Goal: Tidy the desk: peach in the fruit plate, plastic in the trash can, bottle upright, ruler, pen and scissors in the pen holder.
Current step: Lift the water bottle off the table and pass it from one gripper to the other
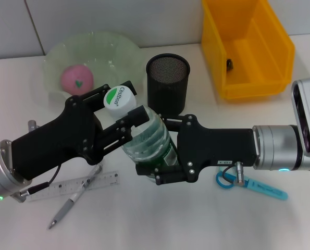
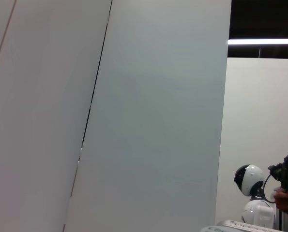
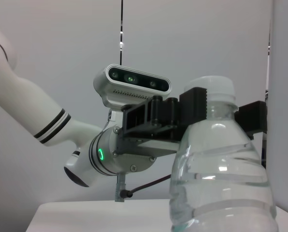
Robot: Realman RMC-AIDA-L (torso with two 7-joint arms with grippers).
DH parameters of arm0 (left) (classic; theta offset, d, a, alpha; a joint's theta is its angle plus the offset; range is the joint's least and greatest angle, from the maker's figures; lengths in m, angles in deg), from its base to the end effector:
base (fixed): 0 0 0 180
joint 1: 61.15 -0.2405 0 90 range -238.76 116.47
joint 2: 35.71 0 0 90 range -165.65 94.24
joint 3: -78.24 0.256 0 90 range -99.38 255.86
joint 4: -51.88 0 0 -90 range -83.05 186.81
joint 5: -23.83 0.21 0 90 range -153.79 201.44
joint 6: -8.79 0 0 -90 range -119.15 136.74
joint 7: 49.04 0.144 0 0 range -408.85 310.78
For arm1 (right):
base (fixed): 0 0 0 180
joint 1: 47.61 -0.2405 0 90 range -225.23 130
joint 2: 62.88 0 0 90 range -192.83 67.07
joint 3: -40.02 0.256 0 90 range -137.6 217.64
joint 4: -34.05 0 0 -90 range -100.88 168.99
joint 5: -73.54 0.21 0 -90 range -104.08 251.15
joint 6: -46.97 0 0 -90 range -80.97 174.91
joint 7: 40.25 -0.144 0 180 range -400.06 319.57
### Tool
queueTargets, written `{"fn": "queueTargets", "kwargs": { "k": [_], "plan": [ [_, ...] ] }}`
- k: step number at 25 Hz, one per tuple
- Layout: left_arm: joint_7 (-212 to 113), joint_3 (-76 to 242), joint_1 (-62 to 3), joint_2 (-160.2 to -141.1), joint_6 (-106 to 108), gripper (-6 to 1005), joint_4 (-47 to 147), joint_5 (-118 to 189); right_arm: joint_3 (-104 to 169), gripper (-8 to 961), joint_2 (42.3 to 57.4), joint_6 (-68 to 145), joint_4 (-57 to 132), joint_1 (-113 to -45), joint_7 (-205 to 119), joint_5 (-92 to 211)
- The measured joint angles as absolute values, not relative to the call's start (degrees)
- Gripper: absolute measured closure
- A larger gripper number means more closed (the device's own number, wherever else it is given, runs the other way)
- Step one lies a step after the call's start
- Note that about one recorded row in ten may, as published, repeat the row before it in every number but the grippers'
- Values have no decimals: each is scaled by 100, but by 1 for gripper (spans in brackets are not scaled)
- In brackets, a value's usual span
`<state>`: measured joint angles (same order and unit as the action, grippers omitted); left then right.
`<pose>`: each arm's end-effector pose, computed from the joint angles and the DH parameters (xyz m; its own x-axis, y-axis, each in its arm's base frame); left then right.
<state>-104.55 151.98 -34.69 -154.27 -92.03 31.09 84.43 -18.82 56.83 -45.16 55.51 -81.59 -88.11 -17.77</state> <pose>-0.2104 0.2825 -0.0238 0.4593 0.0718 0.8854 0.2606 -0.9638 -0.0570 0.2111 0.3062 -0.0560 0.7580 0.0565 -0.6498 -0.0550 -0.9872 -0.1500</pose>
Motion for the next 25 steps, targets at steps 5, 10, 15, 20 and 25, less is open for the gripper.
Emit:
{"fn": "queueTargets", "kwargs": {
  "k": [5, 10, 15, 20, 25],
  "plan": [
    [-10478, 15195, -3462, -15431, -9195, 465, 3119, 8438, -1885, 135, 5683, -4519, 5550, -8155, -8803, -1777],
    [-10465, 15172, -3433, -15421, -9189, 490, 3161, 8433, -1886, 134, 5683, -4525, 5550, -8140, -8802, -1777],
    [-10417, 15197, -3397, -15410, -9187, 570, 3166, 8456, -1927, 132, 5682, -4529, 5550, -8136, -8799, -1773],
    [-10405, 15219, -3403, -15406, -9208, 570, 3128, 8463, -1965, 131, 5683, -4537, 5550, -8137, -8796, -1756],
    [-10403, 15232, -3411, -15399, -9225, 570, 3126, 8467, -2024, 130, 5661, -4550, 5551, -8108, -8848, -1754]
  ]
}}
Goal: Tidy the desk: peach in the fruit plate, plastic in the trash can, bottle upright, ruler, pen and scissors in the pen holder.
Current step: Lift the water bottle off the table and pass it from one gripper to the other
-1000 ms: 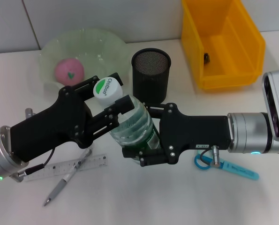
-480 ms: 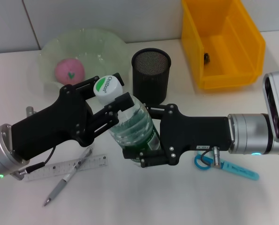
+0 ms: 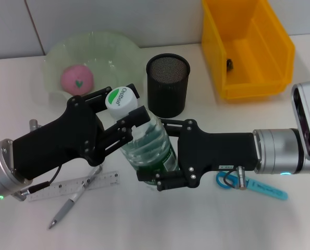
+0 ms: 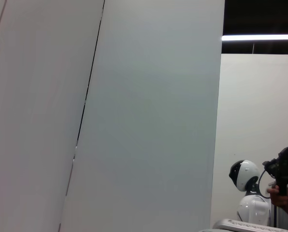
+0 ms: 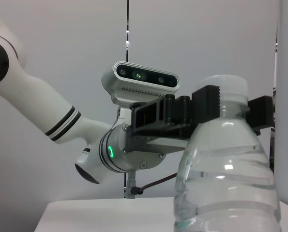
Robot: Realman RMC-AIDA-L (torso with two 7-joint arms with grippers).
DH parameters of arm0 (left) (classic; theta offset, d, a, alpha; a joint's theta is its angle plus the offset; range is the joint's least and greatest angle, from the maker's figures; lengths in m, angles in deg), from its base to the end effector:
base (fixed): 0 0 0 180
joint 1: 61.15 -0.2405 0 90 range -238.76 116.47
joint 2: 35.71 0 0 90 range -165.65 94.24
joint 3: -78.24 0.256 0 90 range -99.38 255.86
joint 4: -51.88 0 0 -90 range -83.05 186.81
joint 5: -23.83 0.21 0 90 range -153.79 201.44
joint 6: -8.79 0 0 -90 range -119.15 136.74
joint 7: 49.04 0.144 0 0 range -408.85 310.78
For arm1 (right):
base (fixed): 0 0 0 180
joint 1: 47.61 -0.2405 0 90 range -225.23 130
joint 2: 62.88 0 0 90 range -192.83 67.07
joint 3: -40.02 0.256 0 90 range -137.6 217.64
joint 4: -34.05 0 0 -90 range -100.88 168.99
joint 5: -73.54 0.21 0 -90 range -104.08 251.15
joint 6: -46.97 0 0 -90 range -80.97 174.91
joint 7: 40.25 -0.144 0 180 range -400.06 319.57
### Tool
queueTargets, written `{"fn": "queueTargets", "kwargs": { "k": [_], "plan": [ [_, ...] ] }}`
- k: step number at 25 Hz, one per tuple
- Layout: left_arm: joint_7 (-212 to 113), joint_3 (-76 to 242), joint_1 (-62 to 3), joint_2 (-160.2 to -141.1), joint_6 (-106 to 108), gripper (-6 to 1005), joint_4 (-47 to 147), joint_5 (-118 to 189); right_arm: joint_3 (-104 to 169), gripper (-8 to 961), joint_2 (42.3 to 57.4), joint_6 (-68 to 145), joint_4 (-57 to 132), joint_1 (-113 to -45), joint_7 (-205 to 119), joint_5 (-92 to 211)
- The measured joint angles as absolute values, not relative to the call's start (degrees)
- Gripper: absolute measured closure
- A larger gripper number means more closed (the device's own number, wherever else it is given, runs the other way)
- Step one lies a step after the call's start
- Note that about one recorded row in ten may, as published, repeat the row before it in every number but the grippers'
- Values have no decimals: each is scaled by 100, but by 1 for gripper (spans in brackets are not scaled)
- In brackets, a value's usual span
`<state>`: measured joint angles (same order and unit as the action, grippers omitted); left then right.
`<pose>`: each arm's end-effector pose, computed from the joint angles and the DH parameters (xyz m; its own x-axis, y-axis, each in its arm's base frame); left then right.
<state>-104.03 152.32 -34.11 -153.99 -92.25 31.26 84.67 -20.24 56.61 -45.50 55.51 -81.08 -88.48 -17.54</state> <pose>-0.2089 0.2836 -0.0236 0.4689 0.0628 0.8810 0.2416 -0.9686 -0.0596 0.2139 0.3019 -0.0570 0.7628 0.0436 -0.6451 -0.0532 -0.9901 -0.1298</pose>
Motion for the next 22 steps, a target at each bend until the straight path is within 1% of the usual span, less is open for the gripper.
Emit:
{"fn": "queueTargets", "kwargs": {
  "k": [22],
  "plan": [
    [-10396, 15257, -3437, -15394, -9247, 569, 3113, 8455, -2017, 129, 5639, -4649, 5612, -7996, -9025, -1734]
  ]
}}
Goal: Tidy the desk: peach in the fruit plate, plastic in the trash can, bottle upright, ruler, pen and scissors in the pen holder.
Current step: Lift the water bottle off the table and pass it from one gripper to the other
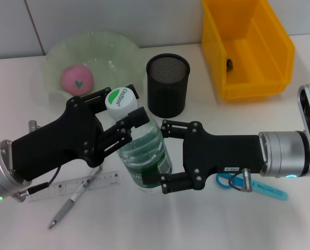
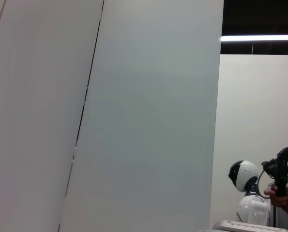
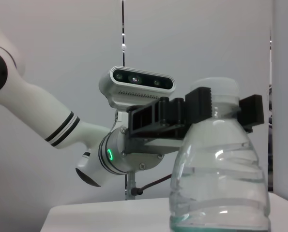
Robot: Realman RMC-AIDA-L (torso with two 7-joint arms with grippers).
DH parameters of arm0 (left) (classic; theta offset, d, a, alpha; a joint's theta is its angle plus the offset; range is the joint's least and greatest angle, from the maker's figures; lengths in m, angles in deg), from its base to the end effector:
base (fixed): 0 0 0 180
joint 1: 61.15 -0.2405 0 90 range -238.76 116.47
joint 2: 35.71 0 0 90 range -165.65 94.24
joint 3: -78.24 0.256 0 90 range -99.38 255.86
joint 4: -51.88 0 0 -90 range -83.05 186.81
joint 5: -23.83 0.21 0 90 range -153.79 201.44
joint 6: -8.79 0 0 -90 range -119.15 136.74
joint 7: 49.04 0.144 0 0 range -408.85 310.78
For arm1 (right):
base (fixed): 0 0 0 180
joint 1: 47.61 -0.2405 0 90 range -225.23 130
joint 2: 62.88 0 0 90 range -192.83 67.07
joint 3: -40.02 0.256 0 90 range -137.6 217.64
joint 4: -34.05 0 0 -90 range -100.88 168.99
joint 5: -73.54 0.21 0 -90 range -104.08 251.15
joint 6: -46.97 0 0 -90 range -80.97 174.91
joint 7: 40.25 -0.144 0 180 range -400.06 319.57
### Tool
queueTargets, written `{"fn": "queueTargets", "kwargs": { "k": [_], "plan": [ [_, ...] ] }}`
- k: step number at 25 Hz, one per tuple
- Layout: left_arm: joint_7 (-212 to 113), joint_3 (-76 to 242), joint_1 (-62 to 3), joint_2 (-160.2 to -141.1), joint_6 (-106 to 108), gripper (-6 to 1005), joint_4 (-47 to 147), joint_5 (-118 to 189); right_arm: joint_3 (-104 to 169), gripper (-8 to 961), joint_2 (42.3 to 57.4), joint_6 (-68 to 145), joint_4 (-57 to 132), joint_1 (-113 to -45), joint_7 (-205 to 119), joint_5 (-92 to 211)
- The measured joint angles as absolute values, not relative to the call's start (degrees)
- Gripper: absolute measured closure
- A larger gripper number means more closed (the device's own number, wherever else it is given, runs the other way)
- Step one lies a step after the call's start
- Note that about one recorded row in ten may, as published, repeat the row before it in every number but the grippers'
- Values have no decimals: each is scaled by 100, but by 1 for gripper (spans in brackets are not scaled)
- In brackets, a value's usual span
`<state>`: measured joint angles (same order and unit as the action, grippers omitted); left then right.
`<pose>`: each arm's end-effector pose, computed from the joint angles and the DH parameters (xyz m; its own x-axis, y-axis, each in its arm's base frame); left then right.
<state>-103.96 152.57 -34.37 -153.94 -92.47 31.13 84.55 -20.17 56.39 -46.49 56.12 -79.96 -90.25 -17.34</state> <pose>-0.2096 0.2822 -0.0233 0.4682 0.0621 0.8814 0.2395 -0.9691 -0.0589 0.2180 0.2982 -0.0532 0.7551 0.0122 -0.6555 -0.0809 -0.9904 -0.1116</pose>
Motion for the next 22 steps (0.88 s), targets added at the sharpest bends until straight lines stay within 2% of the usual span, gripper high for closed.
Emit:
{"fn": "queueTargets", "kwargs": {
  "k": [22],
  "plan": [
    [-10396, 15259, -3400, -15392, -9255, 569, 3114, 8531, -1972, 128, 5610, -4906, 6398, -7432, -9391, -1842]
  ]
}}
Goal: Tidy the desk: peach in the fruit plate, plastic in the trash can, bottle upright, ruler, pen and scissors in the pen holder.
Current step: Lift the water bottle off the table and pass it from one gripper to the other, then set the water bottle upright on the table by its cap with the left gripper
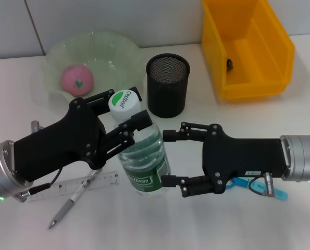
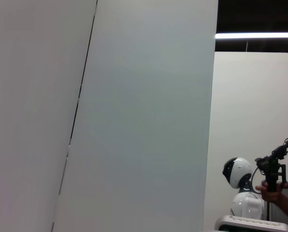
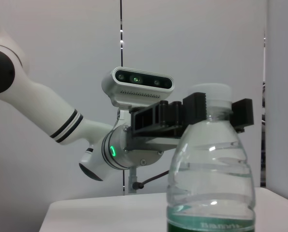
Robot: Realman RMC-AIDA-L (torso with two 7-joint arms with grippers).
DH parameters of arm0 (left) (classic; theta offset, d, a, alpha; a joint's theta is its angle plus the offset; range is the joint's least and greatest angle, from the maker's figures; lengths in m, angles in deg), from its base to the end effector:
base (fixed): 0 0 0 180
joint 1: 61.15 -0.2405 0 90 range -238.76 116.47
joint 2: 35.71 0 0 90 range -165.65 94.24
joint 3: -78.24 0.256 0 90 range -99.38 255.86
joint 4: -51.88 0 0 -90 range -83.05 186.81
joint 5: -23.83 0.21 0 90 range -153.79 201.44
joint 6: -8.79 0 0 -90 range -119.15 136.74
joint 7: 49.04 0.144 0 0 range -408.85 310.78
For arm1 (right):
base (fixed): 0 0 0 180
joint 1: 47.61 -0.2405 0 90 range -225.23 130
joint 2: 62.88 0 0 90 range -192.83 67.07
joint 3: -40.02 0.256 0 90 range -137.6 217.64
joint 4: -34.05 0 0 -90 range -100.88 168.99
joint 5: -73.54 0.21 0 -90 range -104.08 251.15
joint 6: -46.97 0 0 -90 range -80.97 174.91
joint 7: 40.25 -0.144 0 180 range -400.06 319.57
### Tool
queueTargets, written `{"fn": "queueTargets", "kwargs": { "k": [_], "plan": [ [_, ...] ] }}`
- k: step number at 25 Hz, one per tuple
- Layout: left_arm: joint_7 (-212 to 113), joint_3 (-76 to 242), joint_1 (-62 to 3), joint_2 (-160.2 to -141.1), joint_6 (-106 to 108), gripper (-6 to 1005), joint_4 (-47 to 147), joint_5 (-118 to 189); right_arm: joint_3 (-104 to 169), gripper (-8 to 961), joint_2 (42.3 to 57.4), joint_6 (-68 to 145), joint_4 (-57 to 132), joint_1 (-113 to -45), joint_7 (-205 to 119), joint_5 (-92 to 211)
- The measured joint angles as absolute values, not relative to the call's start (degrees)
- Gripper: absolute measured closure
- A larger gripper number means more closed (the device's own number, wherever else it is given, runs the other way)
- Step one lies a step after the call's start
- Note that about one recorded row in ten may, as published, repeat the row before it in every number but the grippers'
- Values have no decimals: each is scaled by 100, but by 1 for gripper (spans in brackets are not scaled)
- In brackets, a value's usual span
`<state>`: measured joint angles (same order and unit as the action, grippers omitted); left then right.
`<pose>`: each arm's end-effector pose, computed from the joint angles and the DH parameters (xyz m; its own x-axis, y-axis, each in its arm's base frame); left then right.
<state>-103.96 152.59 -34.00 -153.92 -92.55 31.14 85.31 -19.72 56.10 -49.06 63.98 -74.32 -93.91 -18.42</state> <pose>-0.2082 0.2822 -0.0245 0.4768 0.0641 0.8767 0.2271 -0.9725 -0.0525 0.2322 0.2875 -0.0337 0.7620 0.0109 -0.6475 -0.0949 -0.9872 -0.1282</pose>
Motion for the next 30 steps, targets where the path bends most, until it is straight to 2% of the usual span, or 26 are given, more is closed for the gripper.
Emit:
{"fn": "queueTargets", "kwargs": {
  "k": [12, 20, 30],
  "plan": [
    [-10390, 15225, -3382, -15385, -9244, 570, 3031, 8584, -1314, 129, 5589, -4822, 6829, -6931, -9474, -1845],
    [-10283, 14967, -3292, -15284, -8613, 570, 2857, 8590, -473, 129, 5596, -4874, 7261, -6283, -9483, -1846],
    [-10061, 14547, -3290, -15238, -8223, 570, 2797, 8589, -54, 129, 5593, -4832, 7199, -6007, -9431, -1904]
  ]
}}
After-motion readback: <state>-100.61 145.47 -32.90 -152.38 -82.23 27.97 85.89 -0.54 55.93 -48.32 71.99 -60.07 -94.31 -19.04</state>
